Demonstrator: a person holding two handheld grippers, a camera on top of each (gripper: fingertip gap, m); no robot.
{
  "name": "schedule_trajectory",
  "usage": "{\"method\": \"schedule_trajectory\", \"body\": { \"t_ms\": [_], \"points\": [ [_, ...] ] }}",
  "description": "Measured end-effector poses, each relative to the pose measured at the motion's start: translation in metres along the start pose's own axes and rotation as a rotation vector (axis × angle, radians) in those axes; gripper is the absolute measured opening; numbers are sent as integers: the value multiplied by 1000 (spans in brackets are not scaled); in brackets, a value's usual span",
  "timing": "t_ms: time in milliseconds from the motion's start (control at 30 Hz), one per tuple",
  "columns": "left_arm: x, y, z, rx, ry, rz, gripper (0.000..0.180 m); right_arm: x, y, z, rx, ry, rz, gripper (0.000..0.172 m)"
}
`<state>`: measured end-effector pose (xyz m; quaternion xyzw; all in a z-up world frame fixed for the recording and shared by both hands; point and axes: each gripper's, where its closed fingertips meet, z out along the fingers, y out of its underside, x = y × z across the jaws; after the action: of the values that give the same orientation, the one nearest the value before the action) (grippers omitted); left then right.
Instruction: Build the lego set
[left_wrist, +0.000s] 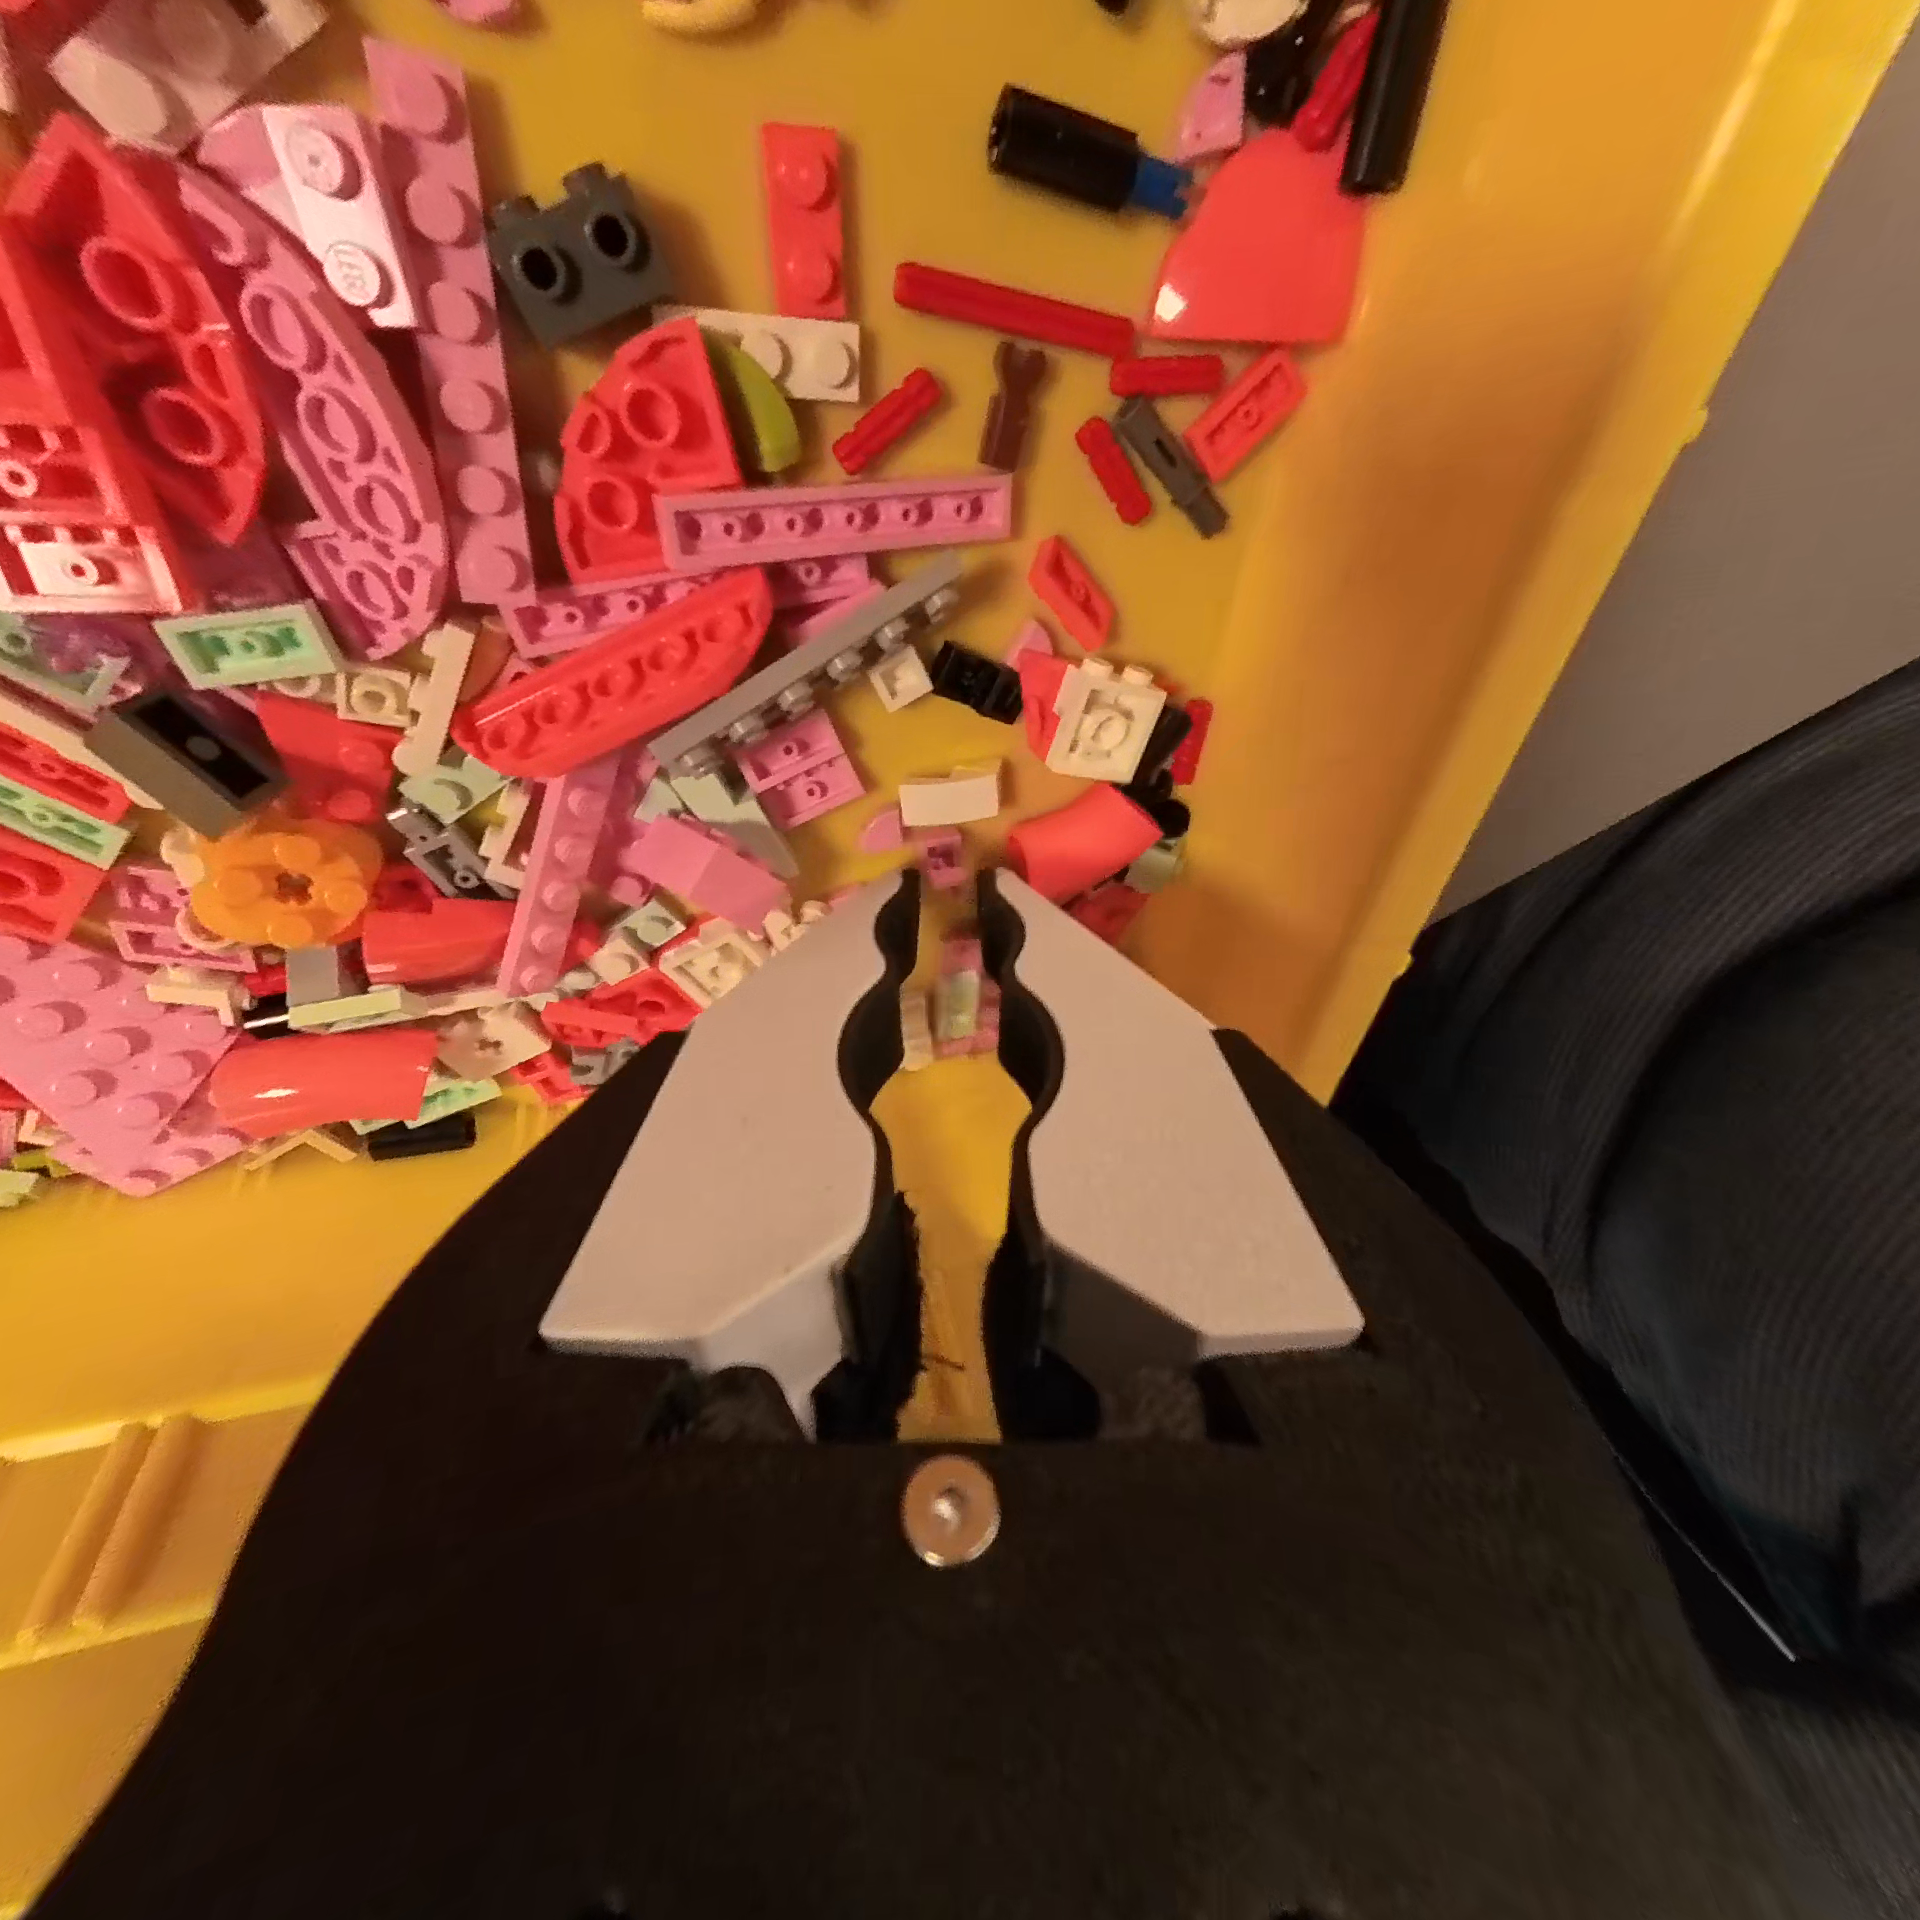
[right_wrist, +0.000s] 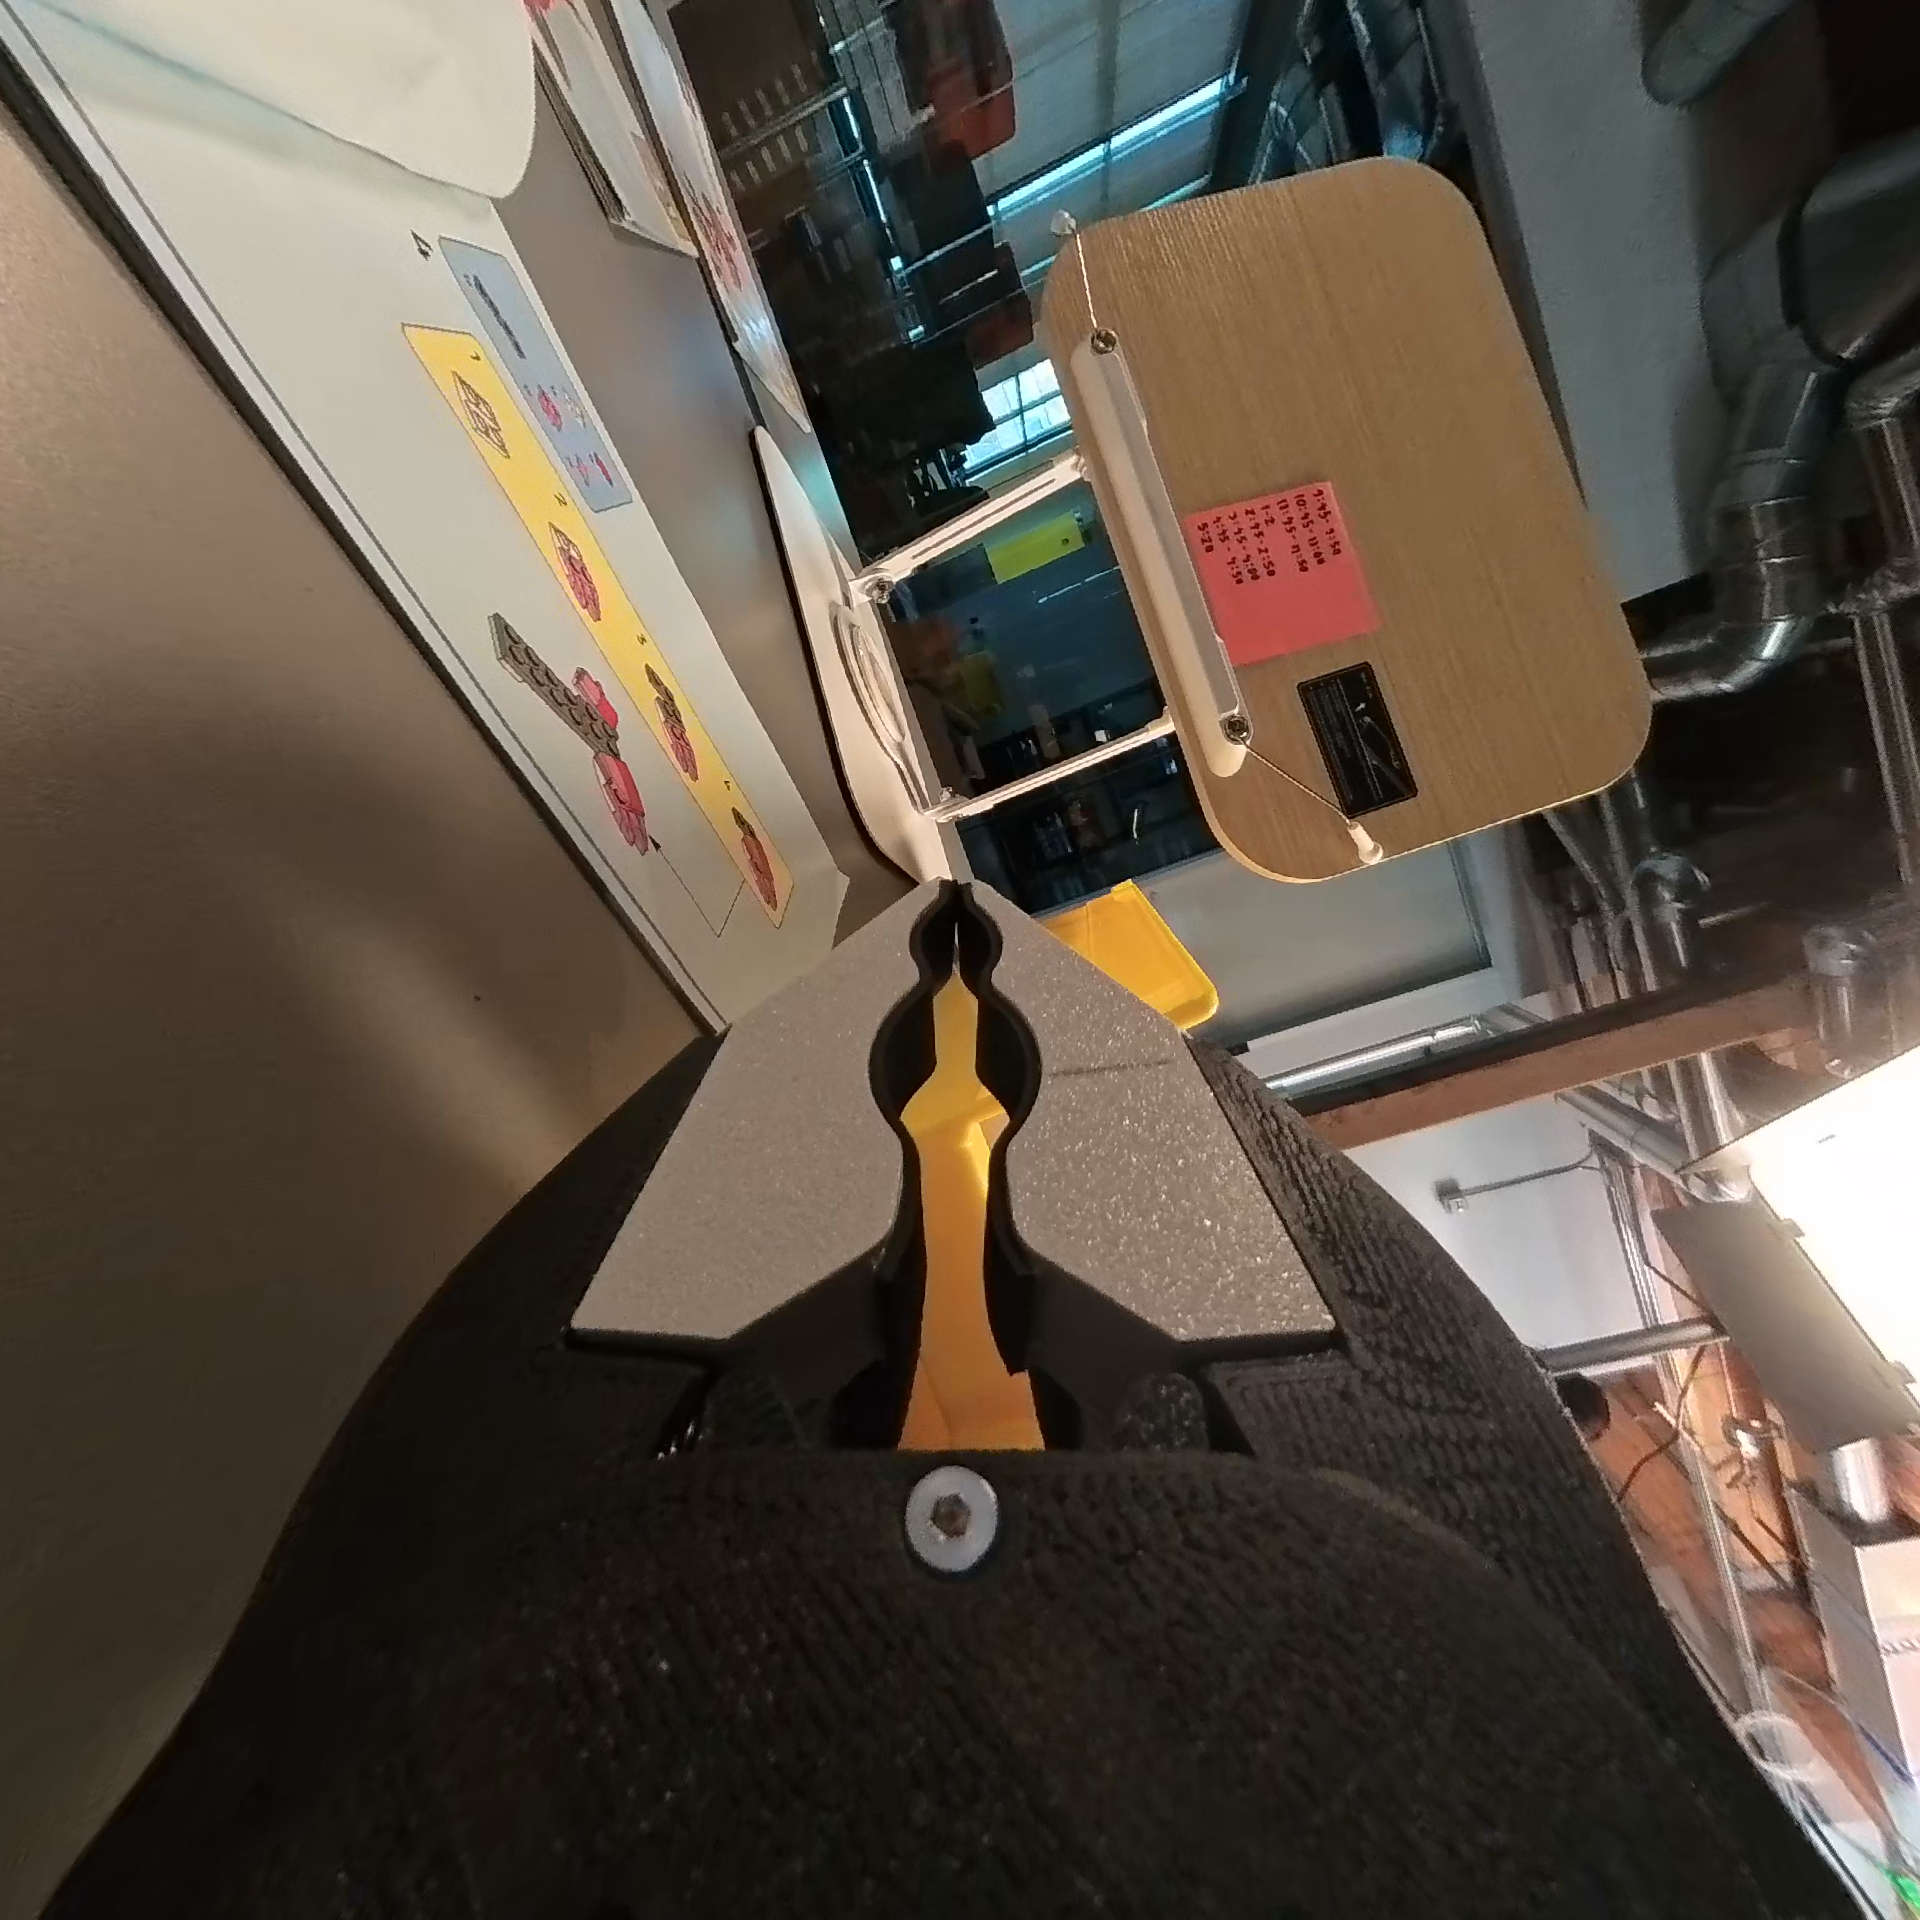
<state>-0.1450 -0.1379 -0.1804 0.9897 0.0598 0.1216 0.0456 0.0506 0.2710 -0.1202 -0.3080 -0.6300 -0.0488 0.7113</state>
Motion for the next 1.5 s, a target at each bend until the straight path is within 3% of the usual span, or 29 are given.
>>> {"method": "schedule_trajectory", "body": {
  "t_ms": [267, 367, 500, 633, 767, 833, 900, 1000, 1067, 1167, 1267, 1367, 1500],
  "points": [
    [-1, -2, 0, 15, -98, 67, 4, 2, -3, -2, 19, 5, 11, 0],
    [-5, -9, -15, 112, -170, 63, 3, 5, -4, -3, 29, 15, 36, 0],
    [17, -38, -72, 447, -330, 121, 2, 14, -3, -5, 44, 37, 100, 0],
    [94, -80, -131, 886, -400, 334, 2, 23, -3, -7, 66, 55, 177, 0],
    [195, -129, -144, 1236, -173, 580, 2, 29, -3, -10, 96, 60, 239, 0],
    [261, -143, -149, 1526, 91, 838, 2, 30, -6, -12, 124, 52, 268, 0],
    [285, -158, -142, 1722, 313, 917, 0, 30, -10, -16, 158, 33, 301, 0],
    [287, -193, -121, 1643, 682, 849, 0, 34, -13, -19, 200, 15, 383, 0],
    [283, -207, -108, 1562, 767, 867, 0, 39, -13, -19, 221, 9, 455, 0],
    [279, -211, -98, 1503, 835, 903, 0, 42, -25, -21, 279, -27, 558, 0],
    [274, -207, -97, 1484, 923, 896, 0, 30, -62, -32, 412, -186, 641, 0],
    [271, -207, -96, 1497, 865, 917, 0, 14, -103, -54, 569, -409, 743, 0],
    [265, -212, -95, 1511, 815, 883, 0, 8, -128, -72, 658, -577, 862, 5]
  ]
}}
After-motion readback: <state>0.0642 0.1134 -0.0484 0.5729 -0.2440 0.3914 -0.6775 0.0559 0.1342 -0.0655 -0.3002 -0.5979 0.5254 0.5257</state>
